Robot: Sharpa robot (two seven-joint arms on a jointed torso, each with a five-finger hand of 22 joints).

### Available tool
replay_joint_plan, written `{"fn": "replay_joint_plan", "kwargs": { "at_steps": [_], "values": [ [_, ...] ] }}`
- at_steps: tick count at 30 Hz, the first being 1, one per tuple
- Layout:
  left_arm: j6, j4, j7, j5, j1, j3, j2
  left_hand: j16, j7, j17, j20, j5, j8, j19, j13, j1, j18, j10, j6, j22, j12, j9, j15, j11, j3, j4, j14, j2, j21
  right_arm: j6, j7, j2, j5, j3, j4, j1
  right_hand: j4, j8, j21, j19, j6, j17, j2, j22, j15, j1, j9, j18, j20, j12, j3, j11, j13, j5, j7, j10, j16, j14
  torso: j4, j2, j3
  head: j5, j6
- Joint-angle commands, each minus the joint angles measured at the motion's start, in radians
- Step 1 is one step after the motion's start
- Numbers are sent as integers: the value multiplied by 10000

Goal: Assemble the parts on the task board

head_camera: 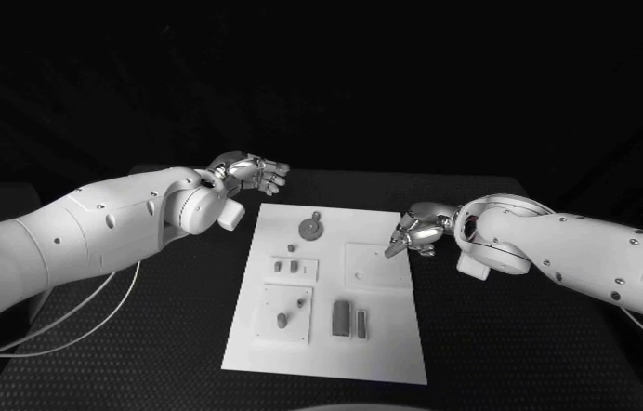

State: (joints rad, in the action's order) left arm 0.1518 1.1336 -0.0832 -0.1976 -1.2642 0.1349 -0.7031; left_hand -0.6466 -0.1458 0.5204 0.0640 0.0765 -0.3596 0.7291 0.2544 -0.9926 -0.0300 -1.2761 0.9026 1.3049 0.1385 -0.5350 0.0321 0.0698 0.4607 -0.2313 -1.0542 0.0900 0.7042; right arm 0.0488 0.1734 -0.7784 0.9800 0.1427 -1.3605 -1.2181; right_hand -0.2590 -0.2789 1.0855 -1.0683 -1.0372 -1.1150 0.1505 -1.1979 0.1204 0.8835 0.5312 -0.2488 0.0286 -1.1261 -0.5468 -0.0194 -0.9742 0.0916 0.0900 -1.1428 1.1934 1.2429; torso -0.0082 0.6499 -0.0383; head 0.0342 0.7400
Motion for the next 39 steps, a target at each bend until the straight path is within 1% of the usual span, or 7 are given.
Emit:
{"fn": "replay_joint_plan", "kwargs": {
  "at_steps": [1, 20, 31, 32, 37, 38, 39],
  "values": [
    [295, -288, -566, 639, -20, -16, 210, 57, 66, 16, 9, 42, -78, 30, 11, -5, -143, -78, 55, 16, 63, 18, 4, -5, 9, 41, -26, -105, -82, -815, -1959, 289, -1602, -200, 861, -29, 9, -31, -206, 270, -18, 115, 36, 80, -24, 273, 73, -130, -69, 178, -259, 31, 121, -24, 39, 249, -224, -253, -89, -169, 42, -136, -533],
    [-529, -2011, -911, 1222, -41, -88, 989, 2031, 24, -311, -606, -37, 568, -1162, -640, 211, 85, 1757, -1039, -191, -756, 532, 654, 375, -102, -138, 1808, -240, -1274, -1389, -3963, 2587, -5641, -2079, 5214, 749, -276, 631, -5785, 5025, 2051, 4724, -383, 2998, -2536, 774, 30, 715, -2146, 7484, -322, 1601, 6671, 837, 810, 2312, -7380, -3951, -238, -973, 276, 62, -1816],
    [-994, -2321, -1134, 1462, 82, -86, 983, 3359, 443, -655, -1271, -233, 1050, -2637, -1506, 860, 300, 3677, -2238, -713, -733, 786, 935, 166, -448, 263, 3789, 63, -2741, -1469, -4143, 2603, -6041, -2262, 5388, 900, -145, 561, -6696, 5475, 2386, 5909, -627, 3529, -2709, 414, -244, 677, -2453, 9125, 170, 1762, 8251, 1102, 831, 1951, -8681, -4141, -289, -1098, 370, 149, -2065],
    [-564, -2239, -811, 1206, 49, -78, 960, 6466, 1458, -5204, -640, -765, 3596, -7291, -2544, 9926, 300, 12761, -9026, -4421, -1385, 5350, -321, -698, -4607, 2313, 10542, -900, -7042, -1389, -3796, 2624, -5622, -2253, 5368, 901, 2590, 2789, -10855, 10683, 10372, 11150, -1505, 11979, -1204, -8835, -5312, 2488, -286, 11261, 5468, 194, 9742, -916, -900, 11428, -11934, -12429, -276, -1040, 323, 106, -2040],
    [-206, -1888, -1000, 1247, 160, -146, 868, 6466, 1458, -5204, -640, -765, 3596, -7291, -2544, 9926, 300, 12761, -9026, -5927, -1385, 5350, -321, -698, -4607, 2313, 10542, -900, -7042, -1716, -3947, 2497, -5823, -2214, 5010, 939, 2590, 2789, -10855, 10683, 10372, 11150, -1505, 11979, -1204, -8835, -5312, 2488, -286, 11261, 5468, 194, 9742, -916, -900, 11428, -11934, -12429, -175, -1045, 340, -20, -1860],
    [-76, -1760, -1069, 1262, 200, -170, 835, 6466, 1458, -5204, -640, -765, 3596, -7291, -2544, 9926, 300, 12761, -9026, -13049, -1385, 5350, -321, -698, -4607, 2313, 10542, -900, -7042, -1834, -4001, 2451, -5895, -2199, 4880, 952, 2590, 2789, -10855, 10683, 10372, 11150, -1505, 11979, -1204, -8835, -5312, 2488, -286, 11261, 5468, 194, 9742, -916, -900, 11428, -11934, -12429, -139, -1047, 346, -65, -1795],
    [72, -1616, -1147, 1278, 246, -198, 797, 6466, 1458, -5204, -640, -765, 3596, -7291, -2544, 9926, 300, 12761, -9026, -13049, -1385, 5350, -321, -698, -4607, 2313, 10542, -900, -7042, -1971, -4064, 2398, -5979, -2183, 4730, 968, 2590, 2789, -10855, 10683, 10372, 11150, -1505, 11979, -1204, -8835, -5312, 2488, -286, 11261, 5468, 194, 9742, -916, -900, 11428, -11934, -12429, -97, -1049, 353, -118, -1720]
  ]
}}
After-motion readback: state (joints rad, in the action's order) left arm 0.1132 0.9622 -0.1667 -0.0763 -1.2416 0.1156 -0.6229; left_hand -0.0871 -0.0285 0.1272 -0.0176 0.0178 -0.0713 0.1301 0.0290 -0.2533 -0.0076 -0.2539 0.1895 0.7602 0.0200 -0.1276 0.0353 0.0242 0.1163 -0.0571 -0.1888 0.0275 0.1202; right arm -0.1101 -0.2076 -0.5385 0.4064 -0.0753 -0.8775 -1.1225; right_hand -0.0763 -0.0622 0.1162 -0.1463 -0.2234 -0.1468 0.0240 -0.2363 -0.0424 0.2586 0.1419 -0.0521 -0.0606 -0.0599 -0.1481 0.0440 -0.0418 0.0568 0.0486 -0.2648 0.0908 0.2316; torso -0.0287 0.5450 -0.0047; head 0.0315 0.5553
